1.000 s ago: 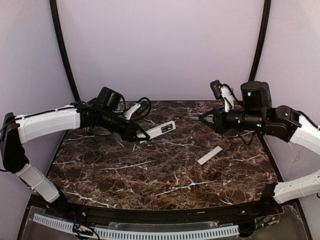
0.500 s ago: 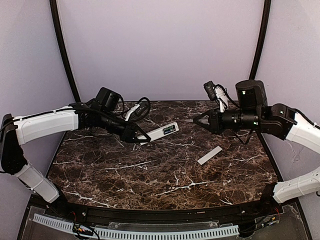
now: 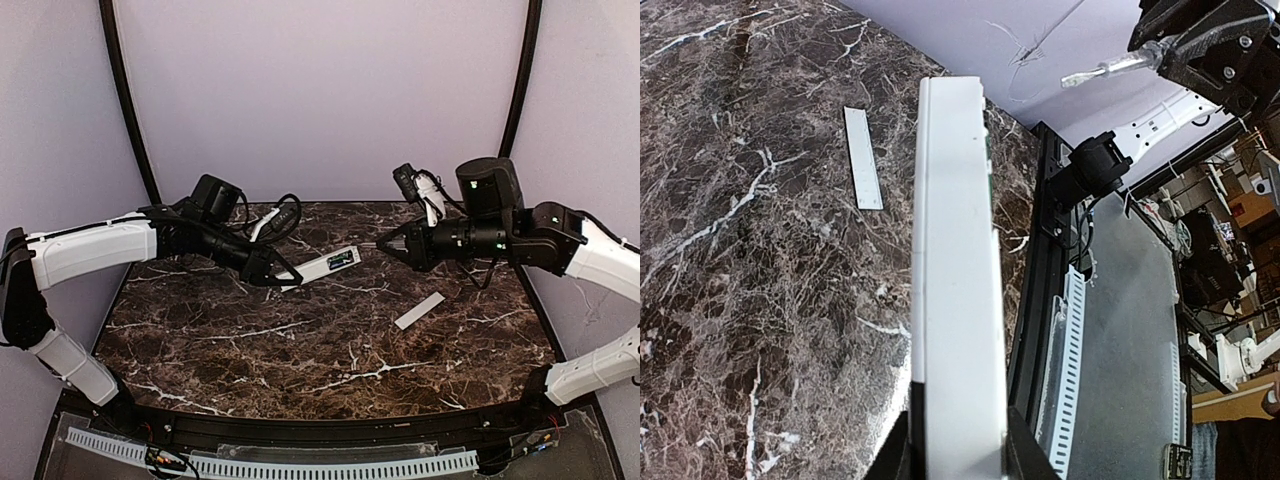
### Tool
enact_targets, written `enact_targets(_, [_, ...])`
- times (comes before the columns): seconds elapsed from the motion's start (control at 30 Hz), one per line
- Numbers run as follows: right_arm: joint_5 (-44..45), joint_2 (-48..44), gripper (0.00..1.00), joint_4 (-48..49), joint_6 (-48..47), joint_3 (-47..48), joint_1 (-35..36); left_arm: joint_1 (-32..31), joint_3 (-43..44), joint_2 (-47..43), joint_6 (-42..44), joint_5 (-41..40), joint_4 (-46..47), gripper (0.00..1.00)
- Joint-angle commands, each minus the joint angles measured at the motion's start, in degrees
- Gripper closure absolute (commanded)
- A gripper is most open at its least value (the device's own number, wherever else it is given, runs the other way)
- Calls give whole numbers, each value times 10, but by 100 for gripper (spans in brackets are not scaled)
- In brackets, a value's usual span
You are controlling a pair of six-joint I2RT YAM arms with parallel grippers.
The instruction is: Unload the batteries from the remote control
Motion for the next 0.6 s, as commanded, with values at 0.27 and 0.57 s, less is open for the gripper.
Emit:
enact_targets(0.27, [98, 38, 100, -45, -5, 44, 43, 0, -6, -10, 1, 15, 13, 100])
enact_targets(0.57, [123, 46, 100, -65, -9, 59, 51, 0, -7, -15, 5, 10, 10, 100])
